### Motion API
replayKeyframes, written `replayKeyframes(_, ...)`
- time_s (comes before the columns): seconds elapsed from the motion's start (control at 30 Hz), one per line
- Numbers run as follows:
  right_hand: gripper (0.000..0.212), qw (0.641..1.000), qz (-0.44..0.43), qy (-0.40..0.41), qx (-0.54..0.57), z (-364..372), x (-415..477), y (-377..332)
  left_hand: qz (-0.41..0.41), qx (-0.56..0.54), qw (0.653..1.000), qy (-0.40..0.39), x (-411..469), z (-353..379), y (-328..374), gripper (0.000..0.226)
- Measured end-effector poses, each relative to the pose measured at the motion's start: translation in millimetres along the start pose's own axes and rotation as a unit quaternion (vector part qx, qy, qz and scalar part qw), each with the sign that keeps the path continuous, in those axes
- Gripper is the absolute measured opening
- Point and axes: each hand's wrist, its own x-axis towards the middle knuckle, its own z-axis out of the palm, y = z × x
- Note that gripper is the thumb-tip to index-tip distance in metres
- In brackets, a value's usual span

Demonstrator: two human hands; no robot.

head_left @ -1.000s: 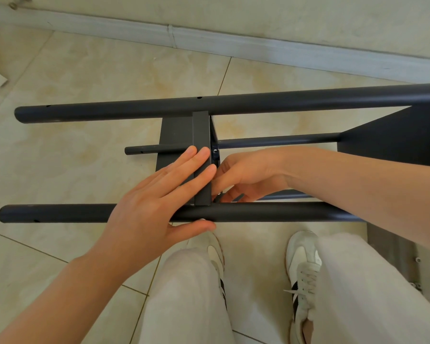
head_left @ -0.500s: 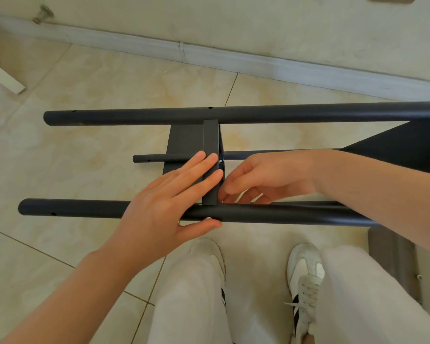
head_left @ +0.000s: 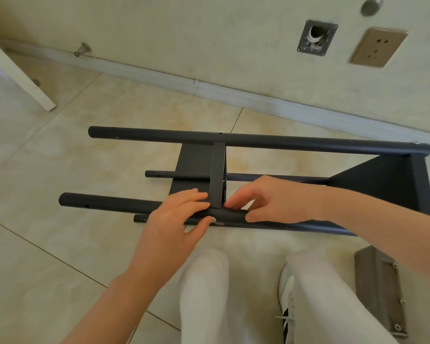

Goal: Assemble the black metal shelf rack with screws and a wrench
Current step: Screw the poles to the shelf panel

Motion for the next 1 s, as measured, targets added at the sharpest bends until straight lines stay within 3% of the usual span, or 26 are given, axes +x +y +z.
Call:
replayKeyframes(0.1, 0.044, 0.999, -0.002, 0.018, -0.034, 6.3, -6.1, -0.7, -0.073, -0.094, 0.991, 0.063, -8.9, -13.5, -3.6, 0.021)
replayKeyframes(0.2, 0.044, 0.997, 0.007, 0.041, -0.064, 9.5, -7.6, -3.3, -0.263, -0.207, 0.938, 0.086, -18.4, -20.6, -2.5, 0.010)
replayKeyframes(0.27, 0.041, 0.995, 0.015, 0.052, -0.081, 11.4, -8.0, -7.3, -0.413, -0.313, 0.854, 0.045, -21.1, -18.1, -6.8, 0.009)
replayKeyframes(0.37, 0.036, 0.990, 0.029, 0.049, -0.126, 12.2, -10.7, -12.8, -0.516, -0.553, 0.654, 0.002, -13.6, -14.3, -10.8, 0.039)
replayKeyframes(0.4, 0.037, 0.988, 0.031, 0.041, -0.145, 11.6, -11.6, -14.4, -0.517, -0.602, 0.608, 0.019, -8.6, -15.0, -10.5, 0.039)
replayKeyframes(0.47, 0.040, 0.985, 0.037, 0.022, -0.165, 9.7, -13.4, -18.4, -0.512, -0.645, 0.563, 0.070, -0.3, -13.5, -13.5, 0.029)
replayKeyframes(0.57, 0.045, 0.984, 0.040, 0.011, -0.175, 5.8, -13.9, -23.4, -0.504, -0.654, 0.555, 0.104, 6.6, -8.0, -19.0, 0.021)
replayKeyframes(1.0, 0.048, 0.967, 0.042, 0.058, -0.246, -22.7, -8.1, -27.8, -0.477, -0.675, 0.558, 0.077, 50.0, -9.4, -25.9, 0.032)
